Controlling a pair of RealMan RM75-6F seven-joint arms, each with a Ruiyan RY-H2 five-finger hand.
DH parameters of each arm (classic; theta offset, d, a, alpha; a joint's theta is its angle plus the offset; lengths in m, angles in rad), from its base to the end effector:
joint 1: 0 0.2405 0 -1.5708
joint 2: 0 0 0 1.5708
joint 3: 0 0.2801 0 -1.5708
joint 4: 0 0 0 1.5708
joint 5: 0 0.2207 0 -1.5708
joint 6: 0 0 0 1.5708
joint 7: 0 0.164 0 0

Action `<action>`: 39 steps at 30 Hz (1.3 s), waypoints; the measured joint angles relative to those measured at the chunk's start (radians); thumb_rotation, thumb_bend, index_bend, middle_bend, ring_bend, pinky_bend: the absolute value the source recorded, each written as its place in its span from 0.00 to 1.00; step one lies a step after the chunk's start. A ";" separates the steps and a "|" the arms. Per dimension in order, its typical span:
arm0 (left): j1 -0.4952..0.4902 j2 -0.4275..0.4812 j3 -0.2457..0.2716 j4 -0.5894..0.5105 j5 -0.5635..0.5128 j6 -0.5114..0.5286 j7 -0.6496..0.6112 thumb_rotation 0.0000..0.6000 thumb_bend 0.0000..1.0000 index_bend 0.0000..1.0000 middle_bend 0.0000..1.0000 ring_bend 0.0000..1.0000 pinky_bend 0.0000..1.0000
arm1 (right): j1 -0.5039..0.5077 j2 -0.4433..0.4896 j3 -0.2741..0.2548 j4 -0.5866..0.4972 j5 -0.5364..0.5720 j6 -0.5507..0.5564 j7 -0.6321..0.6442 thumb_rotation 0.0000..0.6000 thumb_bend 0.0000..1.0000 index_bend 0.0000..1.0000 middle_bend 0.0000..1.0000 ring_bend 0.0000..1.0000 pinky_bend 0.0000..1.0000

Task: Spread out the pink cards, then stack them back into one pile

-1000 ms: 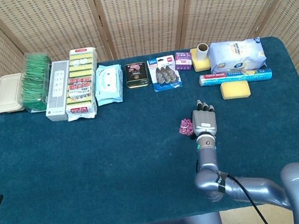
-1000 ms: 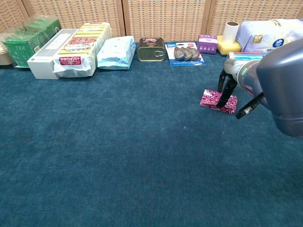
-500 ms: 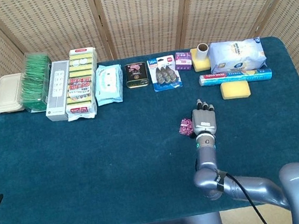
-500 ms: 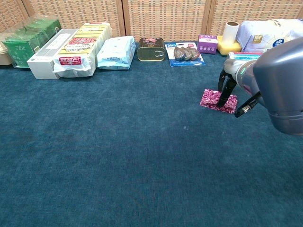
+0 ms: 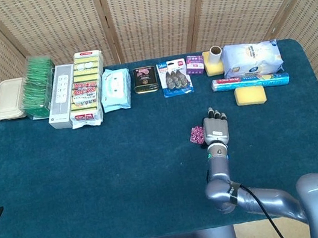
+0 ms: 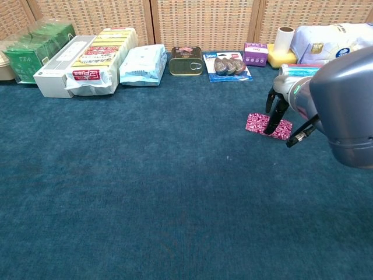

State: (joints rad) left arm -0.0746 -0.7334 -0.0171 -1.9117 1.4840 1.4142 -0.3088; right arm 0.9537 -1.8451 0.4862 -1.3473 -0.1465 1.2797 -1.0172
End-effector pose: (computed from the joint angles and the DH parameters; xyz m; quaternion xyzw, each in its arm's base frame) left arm -0.3019 0.1884 0.2406 -0.5519 -0.4878 -0.4149 0.5341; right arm -0.1409 -0.4166 -0.0751 0.5816 -0.5420 0.1769 0.5802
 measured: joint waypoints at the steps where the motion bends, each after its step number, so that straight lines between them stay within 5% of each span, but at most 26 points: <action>1: 0.000 0.000 0.000 0.001 0.000 0.001 -0.001 1.00 0.24 0.00 0.00 0.00 0.06 | -0.001 0.001 0.000 -0.002 -0.001 0.000 0.001 1.00 0.26 0.31 0.00 0.00 0.01; 7: 0.001 0.001 0.000 0.002 0.001 0.002 -0.005 1.00 0.24 0.00 0.00 0.00 0.06 | -0.011 0.018 -0.001 -0.034 -0.026 0.002 0.020 1.00 0.25 0.19 0.00 0.00 0.01; 10: 0.003 0.000 0.000 0.003 0.005 0.008 -0.005 1.00 0.24 0.00 0.00 0.00 0.06 | -0.027 0.048 -0.008 -0.089 -0.049 0.000 0.034 1.00 0.14 0.03 0.00 0.00 0.01; 13: 0.005 -0.002 0.002 0.003 0.013 0.015 0.003 1.00 0.24 0.00 0.00 0.00 0.06 | -0.056 0.093 -0.033 -0.153 -0.109 -0.004 0.064 1.00 0.02 0.00 0.00 0.00 0.01; 22: 0.017 -0.016 0.011 -0.005 0.038 0.038 0.055 1.00 0.23 0.00 0.00 0.00 0.06 | -0.193 0.285 -0.179 -0.293 -0.570 -0.110 0.332 1.00 0.00 0.00 0.00 0.00 0.02; 26: 0.025 -0.024 0.018 -0.016 0.051 0.050 0.087 1.00 0.23 0.00 0.00 0.00 0.06 | -0.278 0.375 -0.264 -0.303 -0.859 -0.114 0.497 0.86 0.00 0.00 0.00 0.00 0.00; 32: 0.037 -0.035 0.026 -0.028 0.067 0.072 0.126 1.00 0.23 0.00 0.00 0.00 0.06 | -0.468 0.499 -0.420 -0.236 -1.197 0.035 0.754 0.83 0.00 0.01 0.00 0.00 0.00; 39: 0.062 -0.048 0.039 -0.034 0.104 0.114 0.162 1.00 0.23 0.00 0.00 0.00 0.06 | -0.638 0.590 -0.514 -0.177 -1.325 0.232 0.873 0.85 0.00 0.02 0.00 0.00 0.00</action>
State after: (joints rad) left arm -0.0124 -0.7818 0.0222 -1.9458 1.5878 1.5287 -0.1472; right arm 0.3157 -1.2552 -0.0282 -1.5245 -1.4714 1.5117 -0.1441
